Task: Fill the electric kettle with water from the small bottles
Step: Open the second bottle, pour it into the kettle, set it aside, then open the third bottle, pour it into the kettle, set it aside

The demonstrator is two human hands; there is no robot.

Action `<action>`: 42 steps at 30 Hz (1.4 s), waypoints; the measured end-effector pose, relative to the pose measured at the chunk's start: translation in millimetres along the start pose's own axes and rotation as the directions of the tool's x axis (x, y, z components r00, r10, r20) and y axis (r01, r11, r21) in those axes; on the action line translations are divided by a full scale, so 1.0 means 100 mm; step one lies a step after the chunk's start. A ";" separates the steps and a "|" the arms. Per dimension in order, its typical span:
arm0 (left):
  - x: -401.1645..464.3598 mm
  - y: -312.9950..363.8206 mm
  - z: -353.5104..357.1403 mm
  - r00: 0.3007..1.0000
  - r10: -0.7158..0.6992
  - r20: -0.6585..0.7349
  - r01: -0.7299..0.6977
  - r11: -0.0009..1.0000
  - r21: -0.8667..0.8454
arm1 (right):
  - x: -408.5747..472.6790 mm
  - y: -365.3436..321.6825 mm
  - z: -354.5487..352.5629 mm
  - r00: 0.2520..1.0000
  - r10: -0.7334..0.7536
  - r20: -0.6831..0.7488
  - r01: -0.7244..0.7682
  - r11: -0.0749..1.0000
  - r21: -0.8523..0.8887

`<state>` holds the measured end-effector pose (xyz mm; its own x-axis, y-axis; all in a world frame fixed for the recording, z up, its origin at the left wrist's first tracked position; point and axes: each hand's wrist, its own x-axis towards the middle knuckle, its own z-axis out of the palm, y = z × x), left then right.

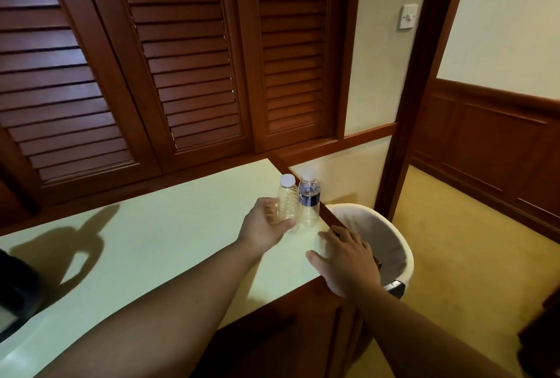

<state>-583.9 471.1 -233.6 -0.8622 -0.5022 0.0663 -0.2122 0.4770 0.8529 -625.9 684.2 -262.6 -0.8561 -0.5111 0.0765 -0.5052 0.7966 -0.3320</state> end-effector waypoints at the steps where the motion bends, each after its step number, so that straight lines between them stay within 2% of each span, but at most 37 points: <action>1: -0.03 -0.03 -0.03 1.000 -0.011 0.013 0.012 1.000 -0.014 | 0.00 0.00 -0.01 1.000 -0.001 0.008 0.001 1.000 0.001; 6: -0.26 -0.37 -0.26 1.000 -0.010 0.022 0.010 1.000 -0.010 | -0.01 -0.02 -0.01 1.000 0.001 0.029 -0.001 1.000 0.021; 13: -0.90 -0.92 -0.87 0.998 0.068 0.009 -0.069 0.981 0.180 | -0.05 -0.32 0.06 0.999 0.026 -0.019 -0.026 1.000 -0.015; 16: -1.22 -1.15 -1.21 0.996 0.083 -0.025 -0.075 0.967 0.242 | -0.20 -0.72 0.23 0.997 -0.057 -0.045 0.051 0.991 -0.120; 21: -1.86 -1.56 -1.84 0.996 0.076 -0.038 -0.057 0.933 0.354 | -0.53 -1.67 0.60 0.970 -0.229 -0.078 0.220 0.970 -0.102; 24: -2.19 -1.72 -2.21 0.996 0.064 -0.060 -0.037 0.928 0.371 | -0.65 -2.27 0.81 0.933 -0.360 -0.020 0.361 0.932 0.023; 28: -2.62 -1.91 -2.72 0.989 0.046 -0.141 0.007 0.934 0.357 | -0.87 -3.12 0.99 0.840 -0.542 0.032 0.530 0.832 0.164; 34: -3.30 -2.19 -3.54 0.948 -0.016 -0.317 0.123 0.939 0.321 | -1.30 -4.10 1.29 0.712 -0.699 0.071 0.658 0.699 0.282; 38: -3.72 -2.32 -4.01 0.893 -0.056 -0.446 0.204 0.935 0.292 | -1.55 -4.54 1.47 0.624 -0.772 0.117 0.707 0.622 0.336; 42: -4.02 -2.48 -4.38 0.764 -0.085 -0.639 0.285 0.934 0.216 | -1.70 -4.88 1.57 0.562 -0.818 0.123 0.745 0.565 0.354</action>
<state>16.7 238.4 -244.8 -0.3466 -0.8856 0.3091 -0.5428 0.4581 0.7039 -216.9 331.3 -261.0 -0.0549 -0.9784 0.1991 -0.8850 -0.0446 -0.4634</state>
